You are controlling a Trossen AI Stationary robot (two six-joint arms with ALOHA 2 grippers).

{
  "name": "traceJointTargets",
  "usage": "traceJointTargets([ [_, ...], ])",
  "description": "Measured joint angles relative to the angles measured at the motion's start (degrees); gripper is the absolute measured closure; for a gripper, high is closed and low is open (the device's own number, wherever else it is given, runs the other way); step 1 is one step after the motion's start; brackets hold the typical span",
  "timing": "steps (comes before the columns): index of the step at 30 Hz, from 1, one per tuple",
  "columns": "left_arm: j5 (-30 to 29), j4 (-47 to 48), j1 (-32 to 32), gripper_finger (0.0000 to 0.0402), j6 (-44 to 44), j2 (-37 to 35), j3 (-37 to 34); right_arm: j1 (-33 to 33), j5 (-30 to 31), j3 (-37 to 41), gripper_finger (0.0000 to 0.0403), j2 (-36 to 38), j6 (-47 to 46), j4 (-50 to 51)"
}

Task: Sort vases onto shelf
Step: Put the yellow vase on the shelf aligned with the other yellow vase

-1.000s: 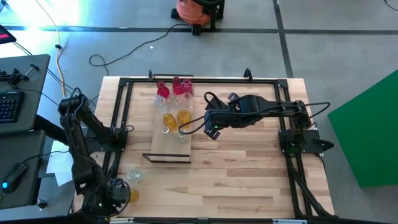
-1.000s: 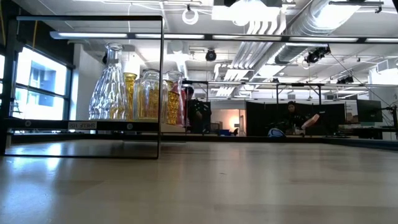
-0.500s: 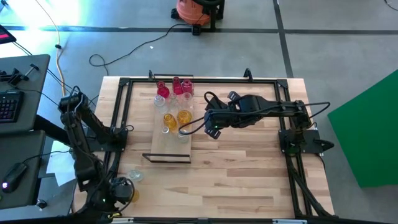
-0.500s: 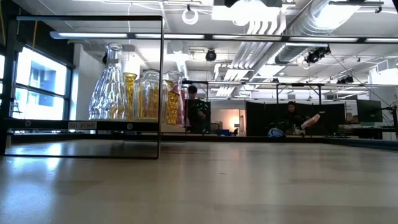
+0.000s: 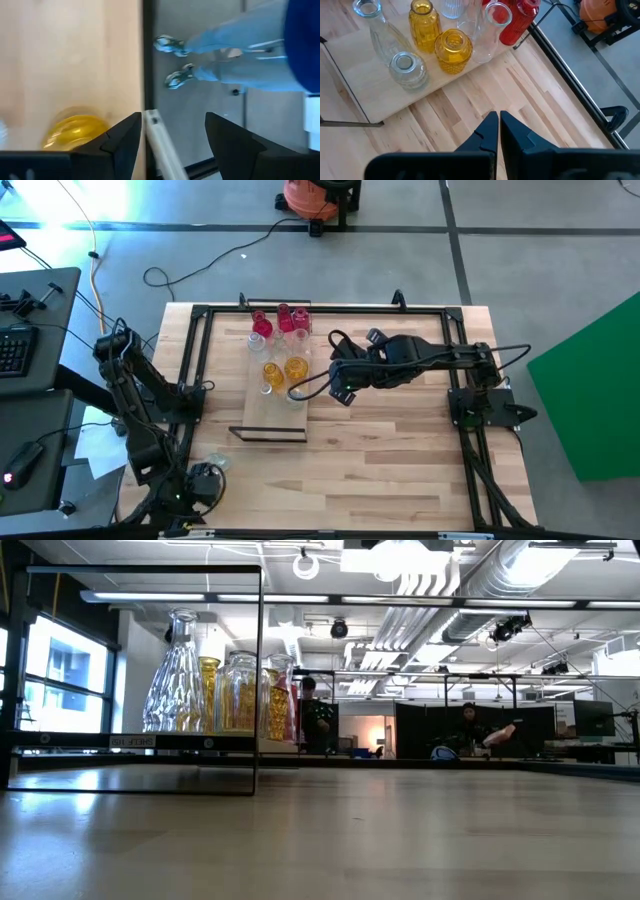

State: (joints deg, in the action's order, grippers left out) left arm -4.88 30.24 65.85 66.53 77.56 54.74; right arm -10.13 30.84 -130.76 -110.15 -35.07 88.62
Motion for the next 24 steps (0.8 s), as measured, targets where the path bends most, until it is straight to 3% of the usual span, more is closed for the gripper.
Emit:
traceJointTargets([
  [15, 1.35, 13.37, 2.06, 0.0192, 2.29, 0.00, 0.00, -0.79, 0.65, 0.00, 0.0403, -0.01, -0.92, 0.14],
  [24, 0.88, 13.03, 2.09, 0.0179, 2.29, 0.00, 0.00, -0.81, 0.65, 0.00, 0.0403, -0.02, -0.92, 0.13],
])
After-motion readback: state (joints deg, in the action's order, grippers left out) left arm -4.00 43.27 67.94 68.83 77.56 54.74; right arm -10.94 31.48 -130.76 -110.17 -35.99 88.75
